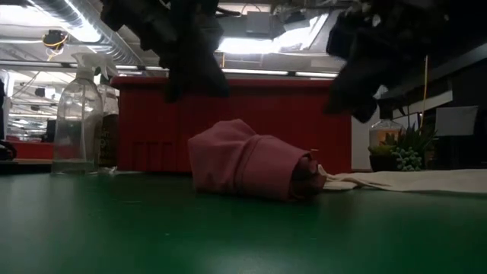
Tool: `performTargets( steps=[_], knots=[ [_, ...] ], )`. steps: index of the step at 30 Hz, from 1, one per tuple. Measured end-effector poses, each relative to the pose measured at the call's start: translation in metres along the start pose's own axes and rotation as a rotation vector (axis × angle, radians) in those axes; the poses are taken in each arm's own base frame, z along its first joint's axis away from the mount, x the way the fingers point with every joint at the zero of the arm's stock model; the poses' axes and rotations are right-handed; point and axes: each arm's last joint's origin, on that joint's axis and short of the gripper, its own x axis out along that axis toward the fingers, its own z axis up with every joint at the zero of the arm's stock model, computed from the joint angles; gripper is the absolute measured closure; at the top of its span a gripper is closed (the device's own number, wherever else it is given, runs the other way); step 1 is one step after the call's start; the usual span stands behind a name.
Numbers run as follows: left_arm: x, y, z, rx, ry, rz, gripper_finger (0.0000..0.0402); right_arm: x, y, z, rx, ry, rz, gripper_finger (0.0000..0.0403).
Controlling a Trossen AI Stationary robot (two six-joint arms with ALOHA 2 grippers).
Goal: Fold Laundry from Bin
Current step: Fold the pink underwear
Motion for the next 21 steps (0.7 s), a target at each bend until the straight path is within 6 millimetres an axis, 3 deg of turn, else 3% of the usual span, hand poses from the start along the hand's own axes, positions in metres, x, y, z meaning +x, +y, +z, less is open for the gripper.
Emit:
performTargets(
  steps=[6, 15, 21],
  knots=[
    [0.008, -0.005, -0.007, 0.017, 0.021, -0.010, 0.0355, 0.022, -0.003, -0.001, -0.002, -0.012, 0.030, 0.0233],
    [0.029, -0.009, -0.014, 0.004, 0.023, -0.035, 0.0266, 0.040, -0.007, -0.001, -0.022, 0.018, -0.001, 0.0233],
    [0.038, -0.013, -0.024, 0.020, 0.054, -0.044, 0.0252, 0.051, -0.012, -0.006, -0.022, 0.026, -0.064, 0.0233]
  ],
)
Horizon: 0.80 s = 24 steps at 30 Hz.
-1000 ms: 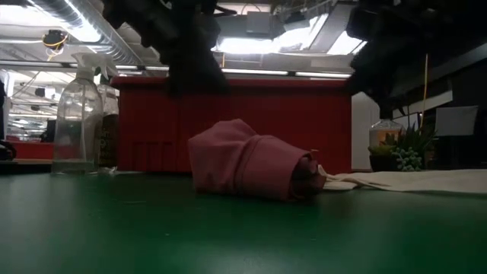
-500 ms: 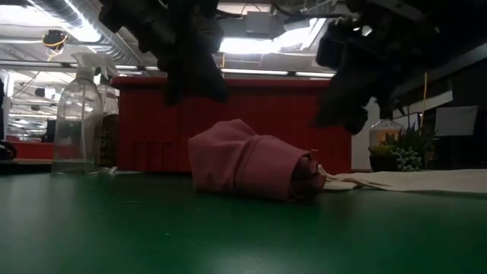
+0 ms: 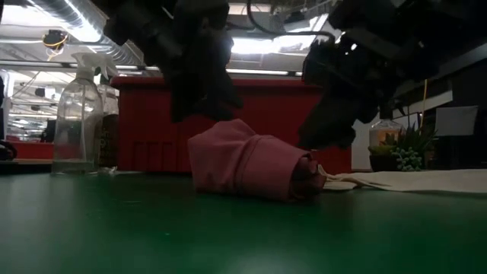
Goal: Fold Laundry from Bin
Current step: Fold the pink underwear
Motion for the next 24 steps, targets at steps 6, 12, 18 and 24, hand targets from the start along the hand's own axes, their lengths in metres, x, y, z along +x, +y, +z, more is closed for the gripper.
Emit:
performTargets(
  steps=[6, 12, 18, 24],
  knots=[
    [0.010, -0.003, -0.005, 0.011, -0.001, -0.017, 0.0251, 0.003, -0.001, -0.001, 0.000, 0.002, 0.001, 0.0233],
    [0.016, 0.000, -0.009, 0.011, 0.020, 0.005, 0.0251, 0.007, -0.002, -0.003, 0.001, -0.002, 0.005, 0.0233],
    [0.019, 0.001, -0.009, 0.011, 0.014, 0.005, 0.0265, 0.015, -0.004, -0.007, 0.004, 0.024, 0.034, 0.0233],
    [0.019, 0.000, -0.009, 0.011, 0.008, 0.000, 0.0332, 0.017, -0.003, -0.007, 0.001, 0.016, 0.067, 0.0233]
  ],
)
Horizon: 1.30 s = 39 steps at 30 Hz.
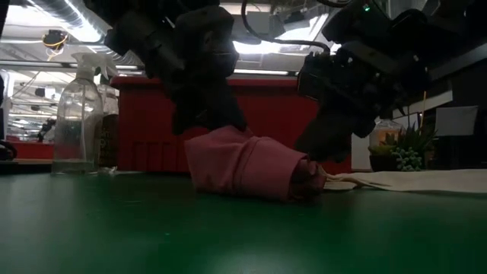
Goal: Fold Laundry from Bin
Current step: Fold the pink underwear
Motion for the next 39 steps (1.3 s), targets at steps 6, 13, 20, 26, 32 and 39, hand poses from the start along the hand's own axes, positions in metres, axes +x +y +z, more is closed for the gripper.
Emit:
performTargets(
  steps=[6, 13, 20, 26, 32, 39],
  knots=[
    [0.000, 0.000, 0.000, 0.000, 0.000, 0.000, 0.0387, 0.000, 0.000, 0.000, 0.000, 0.010, 0.013, 0.0233],
    [0.000, -0.001, 0.001, 0.000, -0.012, -0.006, 0.0393, 0.000, 0.001, 0.000, 0.000, 0.010, 0.021, 0.0266],
    [0.000, -0.003, 0.004, -0.001, -0.046, -0.022, 0.0398, 0.000, 0.003, 0.001, -0.003, 0.021, 0.078, 0.0333],
    [0.000, -0.003, 0.004, -0.001, -0.047, -0.022, 0.0399, 0.000, 0.003, 0.001, -0.003, 0.023, 0.082, 0.0383],
    [0.000, -0.002, 0.005, -0.003, -0.057, -0.010, 0.0399, -0.007, 0.007, 0.006, -0.009, 0.009, 0.117, 0.0389],
    [0.000, -0.002, 0.005, -0.004, -0.060, -0.007, 0.0400, -0.019, 0.015, 0.014, 0.016, -0.017, 0.164, 0.0396]
  ],
)
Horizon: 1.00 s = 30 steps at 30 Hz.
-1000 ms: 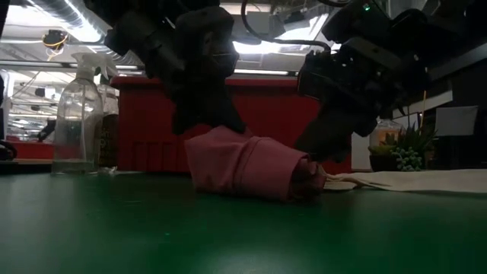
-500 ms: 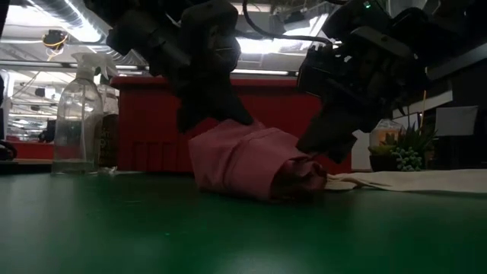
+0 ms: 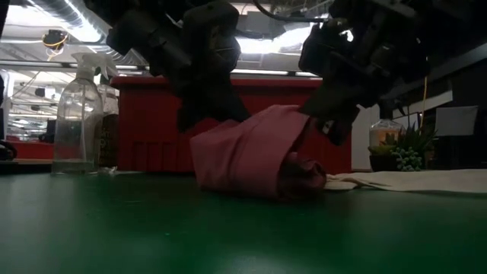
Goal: Fold Laundry from Bin
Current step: Fold the pink underwear
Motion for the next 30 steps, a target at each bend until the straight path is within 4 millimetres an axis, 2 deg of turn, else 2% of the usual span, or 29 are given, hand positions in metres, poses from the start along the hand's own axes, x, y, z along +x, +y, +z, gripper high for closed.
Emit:
performTargets(
  steps=[4, 11, 19, 30],
  knots=[
    [0.000, 0.001, 0.001, -0.001, -0.027, 0.038, 0.0400, -0.002, -0.004, 0.000, 0.046, -0.001, -0.062, 0.0393],
    [-0.001, 0.006, 0.000, 0.003, -0.070, 0.163, 0.0401, -0.009, -0.027, -0.005, 0.142, 0.031, -0.298, 0.0396],
    [-0.001, 0.010, 0.000, 0.006, -0.115, 0.260, 0.0399, -0.010, -0.030, -0.004, 0.105, -0.009, -0.387, 0.0400],
    [0.019, 0.019, -0.016, 0.018, -0.037, 0.286, 0.0347, -0.011, -0.031, -0.007, 0.102, 0.013, -0.418, 0.0363]
  ],
)
